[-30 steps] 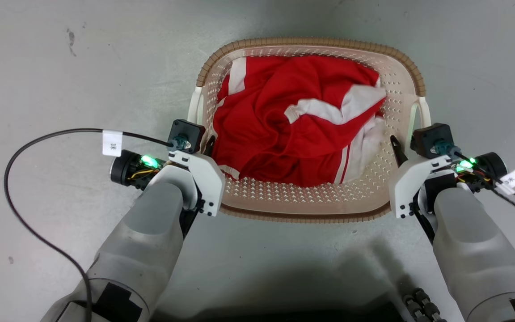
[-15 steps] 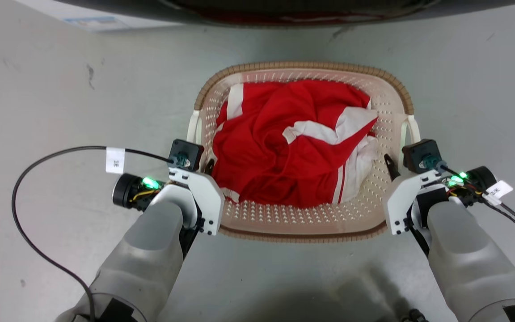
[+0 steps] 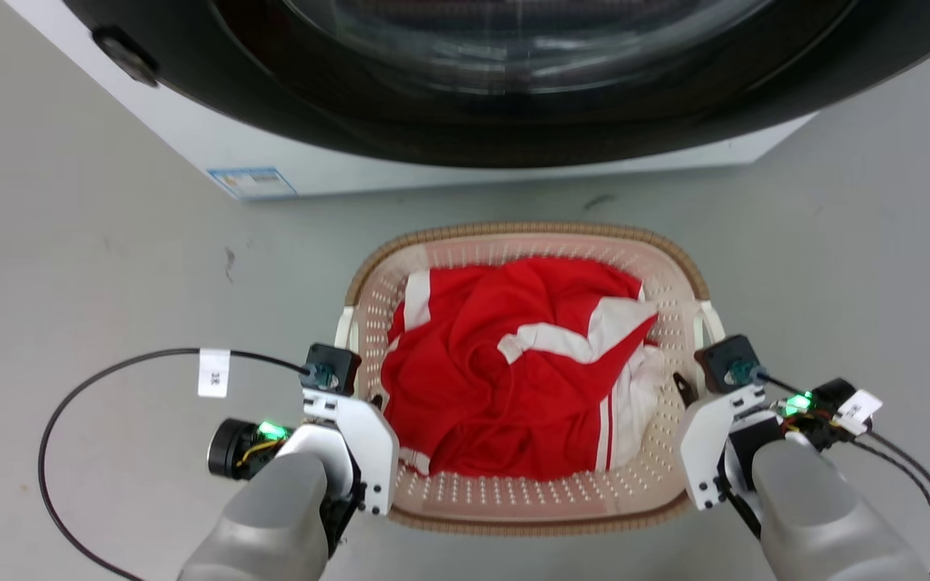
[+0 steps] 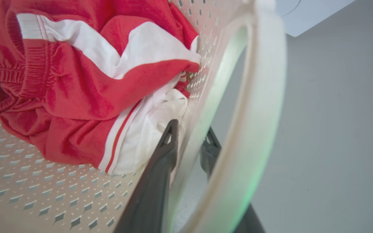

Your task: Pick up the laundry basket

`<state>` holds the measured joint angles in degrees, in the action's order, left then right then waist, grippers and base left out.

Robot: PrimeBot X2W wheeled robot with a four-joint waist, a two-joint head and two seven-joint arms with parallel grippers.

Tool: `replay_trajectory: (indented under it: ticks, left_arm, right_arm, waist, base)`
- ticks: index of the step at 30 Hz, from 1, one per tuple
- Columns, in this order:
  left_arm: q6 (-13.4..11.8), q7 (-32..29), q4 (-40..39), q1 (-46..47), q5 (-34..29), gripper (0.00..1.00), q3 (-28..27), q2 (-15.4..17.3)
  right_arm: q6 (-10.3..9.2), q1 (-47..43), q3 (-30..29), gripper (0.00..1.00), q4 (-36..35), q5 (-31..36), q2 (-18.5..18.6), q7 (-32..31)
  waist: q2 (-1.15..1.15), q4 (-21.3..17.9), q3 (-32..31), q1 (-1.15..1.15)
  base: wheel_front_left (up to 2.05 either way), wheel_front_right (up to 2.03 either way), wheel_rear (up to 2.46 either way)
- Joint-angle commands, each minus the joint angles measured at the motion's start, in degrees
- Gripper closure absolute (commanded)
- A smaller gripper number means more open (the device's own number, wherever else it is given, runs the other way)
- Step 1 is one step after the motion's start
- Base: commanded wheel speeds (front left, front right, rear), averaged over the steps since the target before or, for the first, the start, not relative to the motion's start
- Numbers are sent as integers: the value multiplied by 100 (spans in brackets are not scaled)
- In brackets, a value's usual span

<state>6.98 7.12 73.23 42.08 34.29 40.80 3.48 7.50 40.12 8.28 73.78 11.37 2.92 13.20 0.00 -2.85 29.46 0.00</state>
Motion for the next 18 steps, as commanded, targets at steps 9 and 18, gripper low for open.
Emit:
replay_trajectory:
  ticks: [9,18]
  left_arm:
    - [81,-408,-50,-532,362,100,243,2]
    - [80,-1048,-224,-925,835,100,489,90]
  right_arm:
    - [-1,-442,738,100,-9,-503,-7,-239]
    - [-1,-761,1698,100,-11,-1394,-11,-832]
  waist:
    - [0,210,-1259,0]
    - [0,325,-2083,0]
  base:
    - [0,0,0]
    - [0,0,0]
